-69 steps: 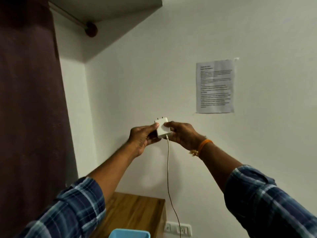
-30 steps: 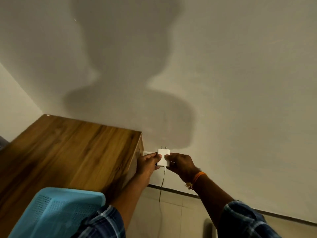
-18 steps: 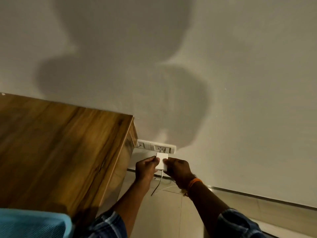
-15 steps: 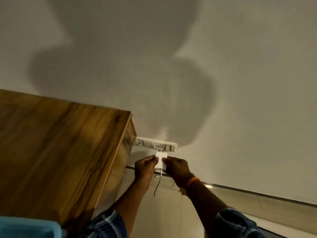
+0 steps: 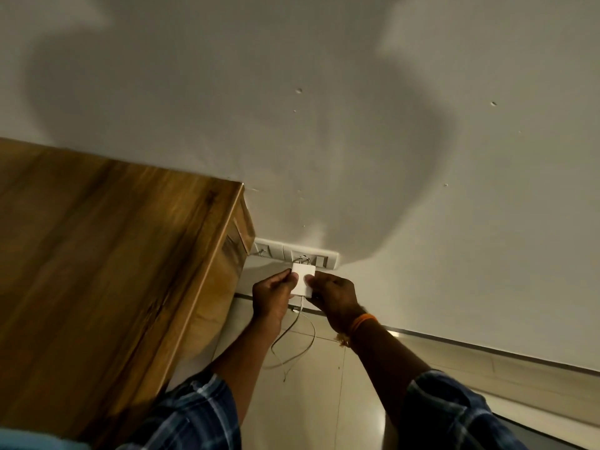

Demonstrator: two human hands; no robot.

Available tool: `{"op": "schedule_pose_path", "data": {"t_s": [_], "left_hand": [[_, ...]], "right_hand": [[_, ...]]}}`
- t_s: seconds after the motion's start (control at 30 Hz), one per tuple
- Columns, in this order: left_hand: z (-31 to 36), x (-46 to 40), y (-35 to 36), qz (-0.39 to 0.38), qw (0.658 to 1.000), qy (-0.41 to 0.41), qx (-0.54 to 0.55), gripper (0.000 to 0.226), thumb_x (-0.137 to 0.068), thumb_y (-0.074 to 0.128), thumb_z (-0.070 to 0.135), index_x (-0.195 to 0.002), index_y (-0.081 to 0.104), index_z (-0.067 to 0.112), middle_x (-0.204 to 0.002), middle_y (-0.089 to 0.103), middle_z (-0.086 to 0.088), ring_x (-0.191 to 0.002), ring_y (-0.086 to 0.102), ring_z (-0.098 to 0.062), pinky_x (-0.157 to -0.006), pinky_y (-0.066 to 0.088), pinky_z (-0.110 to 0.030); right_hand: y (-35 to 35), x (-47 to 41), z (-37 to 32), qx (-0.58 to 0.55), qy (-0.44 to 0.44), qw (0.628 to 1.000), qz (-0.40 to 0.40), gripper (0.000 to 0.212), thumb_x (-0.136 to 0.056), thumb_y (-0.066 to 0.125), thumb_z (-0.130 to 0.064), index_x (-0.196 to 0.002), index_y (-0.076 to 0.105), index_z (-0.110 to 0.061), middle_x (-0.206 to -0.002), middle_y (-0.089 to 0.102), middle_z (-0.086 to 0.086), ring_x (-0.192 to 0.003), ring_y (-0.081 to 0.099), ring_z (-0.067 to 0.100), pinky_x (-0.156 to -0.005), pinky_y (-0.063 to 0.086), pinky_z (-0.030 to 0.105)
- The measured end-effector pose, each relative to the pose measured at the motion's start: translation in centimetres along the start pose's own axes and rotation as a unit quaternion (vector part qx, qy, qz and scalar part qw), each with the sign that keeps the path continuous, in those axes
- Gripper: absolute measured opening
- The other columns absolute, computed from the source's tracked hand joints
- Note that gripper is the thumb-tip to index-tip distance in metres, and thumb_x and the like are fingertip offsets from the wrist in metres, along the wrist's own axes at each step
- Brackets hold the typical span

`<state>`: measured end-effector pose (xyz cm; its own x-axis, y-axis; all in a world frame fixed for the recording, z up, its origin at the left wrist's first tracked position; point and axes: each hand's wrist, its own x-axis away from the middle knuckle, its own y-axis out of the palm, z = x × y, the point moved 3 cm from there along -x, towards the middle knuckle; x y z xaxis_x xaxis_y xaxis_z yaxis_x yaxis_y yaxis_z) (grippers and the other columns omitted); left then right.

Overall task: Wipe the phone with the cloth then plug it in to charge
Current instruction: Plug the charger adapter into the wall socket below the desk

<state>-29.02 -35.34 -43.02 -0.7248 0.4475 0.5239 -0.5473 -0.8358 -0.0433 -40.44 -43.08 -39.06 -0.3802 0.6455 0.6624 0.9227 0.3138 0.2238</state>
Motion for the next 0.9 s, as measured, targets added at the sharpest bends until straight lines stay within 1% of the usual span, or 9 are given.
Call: {"op": "schedule_pose_path", "data": {"t_s": [0.2, 0.3, 0.4, 0.5, 0.57, 0.67, 0.7, 0.8, 0.9], "left_hand": [[0.2, 0.1, 0.0, 0.002, 1.000, 0.021, 0.017, 0.016, -0.081, 0.079, 0.015, -0.093, 0.077, 0.025, -0.076, 0.074, 0.022, -0.092, 0.066, -0.004, -0.094, 0.058, -0.046], [0.1, 0.2, 0.0, -0.003, 0.999, 0.033, 0.019, 0.018, -0.080, 0.080, 0.016, -0.082, 0.074, 0.033, -0.077, 0.072, 0.031, -0.091, 0.066, -0.003, -0.095, 0.057, -0.048], [0.0, 0.2, 0.0, -0.001, 0.999, 0.044, 0.025, 0.023, -0.080, 0.080, 0.017, -0.073, 0.074, 0.038, -0.077, 0.072, 0.033, -0.090, 0.065, -0.002, -0.094, 0.057, -0.048], [0.0, 0.5, 0.2, 0.004, 0.998, 0.054, 0.033, 0.040, -0.080, 0.080, 0.018, -0.073, 0.072, 0.057, -0.079, 0.070, 0.036, -0.091, 0.065, -0.003, -0.092, 0.057, -0.041], [0.0, 0.8, 0.1, 0.005, 0.998, 0.059, 0.038, 0.047, -0.081, 0.079, 0.018, -0.076, 0.069, 0.064, -0.081, 0.069, 0.038, -0.085, 0.069, -0.001, -0.089, 0.056, -0.034], [-0.1, 0.8, 0.2, 0.010, 0.997, 0.071, 0.040, 0.048, -0.081, 0.079, 0.017, -0.077, 0.069, 0.064, -0.082, 0.068, 0.040, -0.084, 0.063, 0.020, -0.080, 0.052, -0.022], [-0.1, 0.8, 0.2, 0.012, 0.997, 0.073, 0.039, 0.048, -0.081, 0.079, 0.017, -0.077, 0.069, 0.064, -0.083, 0.068, 0.041, -0.084, 0.062, 0.021, -0.080, 0.052, -0.021], [-0.1, 0.7, 0.4, 0.001, 0.997, 0.073, 0.035, 0.047, -0.081, 0.080, 0.017, -0.077, 0.070, 0.063, -0.085, 0.068, 0.041, -0.086, 0.064, 0.017, -0.083, 0.054, -0.022], [-0.1, 0.6, 0.5, -0.003, 0.998, 0.061, 0.035, 0.044, -0.081, 0.080, 0.019, -0.077, 0.070, 0.062, -0.083, 0.070, 0.038, -0.092, 0.066, 0.000, -0.084, 0.055, -0.025]], "right_hand": [[0.1, 0.0, 0.0, 0.001, 0.000, 1.000, -0.007, 0.030, -0.091, 0.068, -0.002, -0.116, 0.065, 0.014, -0.116, 0.067, 0.034, -0.100, 0.066, 0.037, -0.102, 0.053, 0.053], [0.0, -0.1, -0.1, 0.005, -0.005, 1.000, -0.006, 0.030, -0.091, 0.068, 0.000, -0.115, 0.064, 0.016, -0.113, 0.067, 0.035, -0.100, 0.065, 0.039, -0.101, 0.053, 0.053], [0.0, -0.4, -0.2, 0.012, -0.008, 1.000, 0.001, 0.029, -0.090, 0.069, 0.000, -0.111, 0.064, 0.020, -0.101, 0.065, 0.032, -0.095, 0.062, 0.037, -0.098, 0.055, 0.051], [0.0, -0.5, -0.2, 0.014, -0.011, 1.000, -0.005, 0.029, -0.090, 0.069, 0.000, -0.112, 0.064, 0.019, -0.111, 0.065, 0.037, -0.095, 0.064, 0.036, -0.097, 0.055, 0.050], [0.1, -0.6, 0.0, 0.018, -0.013, 1.000, -0.008, 0.028, -0.091, 0.068, -0.001, -0.112, 0.066, 0.017, -0.116, 0.065, 0.037, -0.097, 0.065, 0.036, -0.098, 0.055, 0.051], [0.2, -0.9, 0.3, 0.023, -0.013, 1.000, -0.003, 0.024, -0.090, 0.068, 0.000, -0.110, 0.068, 0.014, -0.116, 0.066, 0.036, -0.099, 0.066, 0.038, -0.099, 0.055, 0.052], [0.2, -1.0, 0.4, 0.024, -0.013, 1.000, 0.000, 0.023, -0.090, 0.069, 0.000, -0.109, 0.069, 0.013, -0.115, 0.067, 0.034, -0.101, 0.067, 0.040, -0.098, 0.055, 0.052], [0.1, -1.3, 0.5, 0.019, -0.007, 1.000, 0.022, 0.015, -0.089, 0.069, 0.000, -0.102, 0.071, 0.008, -0.109, 0.070, 0.030, -0.100, 0.068, 0.040, -0.094, 0.058, 0.049], [0.1, -1.2, 0.5, 0.009, -0.006, 0.999, 0.043, 0.003, -0.089, 0.070, 0.000, -0.091, 0.072, 0.001, -0.100, 0.071, 0.025, -0.094, 0.068, 0.036, -0.091, 0.059, 0.049]]}}
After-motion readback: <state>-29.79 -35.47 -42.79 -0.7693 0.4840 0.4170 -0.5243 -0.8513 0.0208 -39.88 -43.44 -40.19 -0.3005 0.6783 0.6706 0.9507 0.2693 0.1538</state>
